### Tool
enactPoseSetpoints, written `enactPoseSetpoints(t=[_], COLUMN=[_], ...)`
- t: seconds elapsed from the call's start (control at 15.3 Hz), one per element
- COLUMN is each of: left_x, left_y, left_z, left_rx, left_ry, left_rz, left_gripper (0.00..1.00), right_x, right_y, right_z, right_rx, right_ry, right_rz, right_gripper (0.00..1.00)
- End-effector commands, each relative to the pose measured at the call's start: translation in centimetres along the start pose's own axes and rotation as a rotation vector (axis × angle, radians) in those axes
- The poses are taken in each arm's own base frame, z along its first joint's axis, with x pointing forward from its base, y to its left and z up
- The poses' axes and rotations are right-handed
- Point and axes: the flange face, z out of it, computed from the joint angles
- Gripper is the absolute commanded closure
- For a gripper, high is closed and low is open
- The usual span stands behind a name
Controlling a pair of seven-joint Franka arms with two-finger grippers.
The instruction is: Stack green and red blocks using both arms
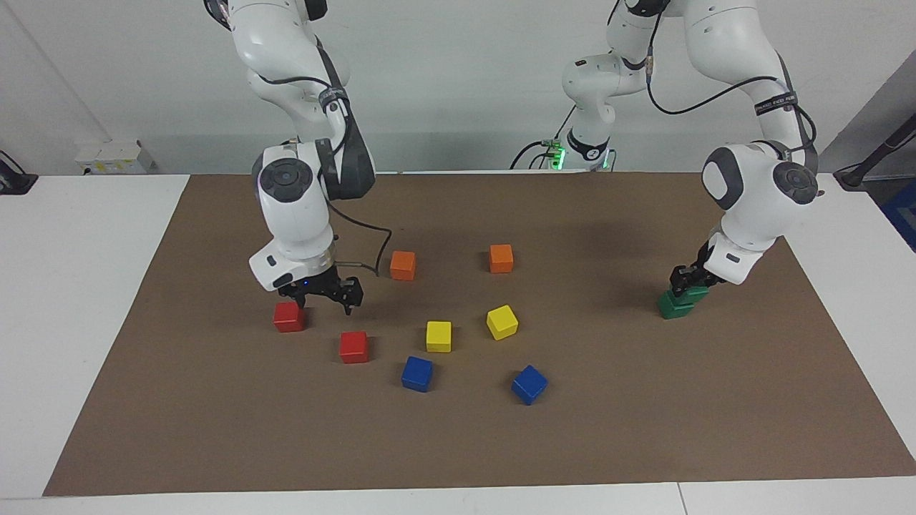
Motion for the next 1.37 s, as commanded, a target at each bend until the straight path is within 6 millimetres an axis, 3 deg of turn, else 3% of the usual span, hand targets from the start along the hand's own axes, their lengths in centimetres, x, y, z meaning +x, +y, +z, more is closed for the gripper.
enactPoseSetpoints(t=[0.0, 0.2, 0.26, 0.39, 0.46, 0.59, 0.65, 1.05, 1.31], left_x=[-1.2, -1.4, -1.4, -1.3, -1.3, -1.5, -1.5, -1.5, -1.5], left_y=[0.1, 0.2, 0.2, 0.3, 0.3, 0.3, 0.3, 0.3, 1.0], left_z=[-0.2, 0.1, 0.1, 0.1, 0.2, 0.5, 0.5, 0.1, -4.8], left_rx=[-0.006, -0.006, -0.006, -0.006, -0.006, -0.006, -0.006, -0.006, -0.002], left_ry=[0.020, 0.026, 0.026, 0.030, 0.030, 0.030, 0.039, 0.026, -0.011], left_rz=[-0.014, -0.021, -0.021, -0.023, -0.023, -0.023, -0.023, -0.021, -0.010], left_gripper=[1.00, 1.00, 1.00, 0.93, 0.79, 0.15, 0.00, 0.00, 0.00], right_x=[1.9, 3.2, 2.7, 2.7, 2.6, 2.8, 2.9, 2.7, 2.5], right_y=[-0.7, -1.9, -3.6, -4.1, -4.4, -4.7, -4.7, -4.4, -3.7], right_z=[1.6, 2.7, 2.7, 3.0, 3.1, 4.2, 4.9, 6.4, 7.7], right_rx=[0.005, 0.008, 0.025, 0.043, 0.057, 0.065, 0.066, 0.064, 0.068], right_ry=[-0.019, -0.019, -0.024, -0.022, -0.031, -0.021, -0.007, -0.002, 0.011], right_rz=[0.035, 0.037, 0.034, 0.045, 0.052, 0.045, 0.037, 0.011, -0.027], right_gripper=[0.00, 0.00, 0.00, 0.00, 0.00, 0.00, 0.00, 0.00, 0.00])
